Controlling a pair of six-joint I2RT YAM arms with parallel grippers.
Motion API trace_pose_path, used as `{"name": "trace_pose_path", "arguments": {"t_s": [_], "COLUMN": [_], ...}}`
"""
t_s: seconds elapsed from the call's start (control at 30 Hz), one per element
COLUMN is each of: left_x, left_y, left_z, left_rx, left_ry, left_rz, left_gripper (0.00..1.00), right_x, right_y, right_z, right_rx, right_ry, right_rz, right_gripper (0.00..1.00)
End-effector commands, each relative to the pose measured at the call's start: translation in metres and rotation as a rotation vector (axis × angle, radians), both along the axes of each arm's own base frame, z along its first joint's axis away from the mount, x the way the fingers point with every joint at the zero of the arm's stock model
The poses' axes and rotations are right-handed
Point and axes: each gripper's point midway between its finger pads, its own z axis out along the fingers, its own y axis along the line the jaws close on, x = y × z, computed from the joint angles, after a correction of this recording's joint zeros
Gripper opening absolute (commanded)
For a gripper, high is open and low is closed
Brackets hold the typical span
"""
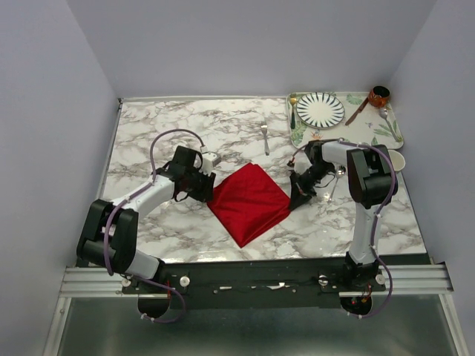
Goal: Fold the napkin into a case and place the utensils inside
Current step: Smooth out the lower triangle-folded napkin at the center of the board.
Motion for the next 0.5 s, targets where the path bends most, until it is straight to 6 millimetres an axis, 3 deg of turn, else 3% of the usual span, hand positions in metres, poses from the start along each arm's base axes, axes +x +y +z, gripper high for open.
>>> {"name": "trace_pose_path", "arguments": {"t_s": [0.0, 0.1, 0.17, 0.27, 0.47], "left_x": [-0.006, 0.000, -0.001, 0.001, 0.002], "left_y": [0.033, 0.040, 0.025, 0.008, -0.008], "left_z": [0.010, 0.032, 0.049, 0.061, 0.035], "left_rx": [0.231, 0.158, 0.062, -0.019, -0.012], "left_ry": [-0.106, -0.119, -0.128, -0.135, -0.053], "left_rz": [-0.113, -0.099, -0.146, -0.166, -0.214], "left_gripper": [0.47, 0.50, 0.50, 0.45, 0.31], "right_x": [0.011, 0.016, 0.016, 0.019, 0.028], "right_y": [-0.017, -0.015, -0.014, -0.013, -0.013], "right_z": [-0.020, -0.020, -0.019, -0.019, -0.017], "right_rx": [-0.125, -0.151, -0.165, -0.172, -0.193], "right_ry": [-0.068, -0.102, -0.112, -0.120, -0.138], "right_rz": [0.062, 0.106, 0.129, 0.144, 0.160], "right_gripper": [0.01, 0.01, 0.01, 0.01, 0.01]}}
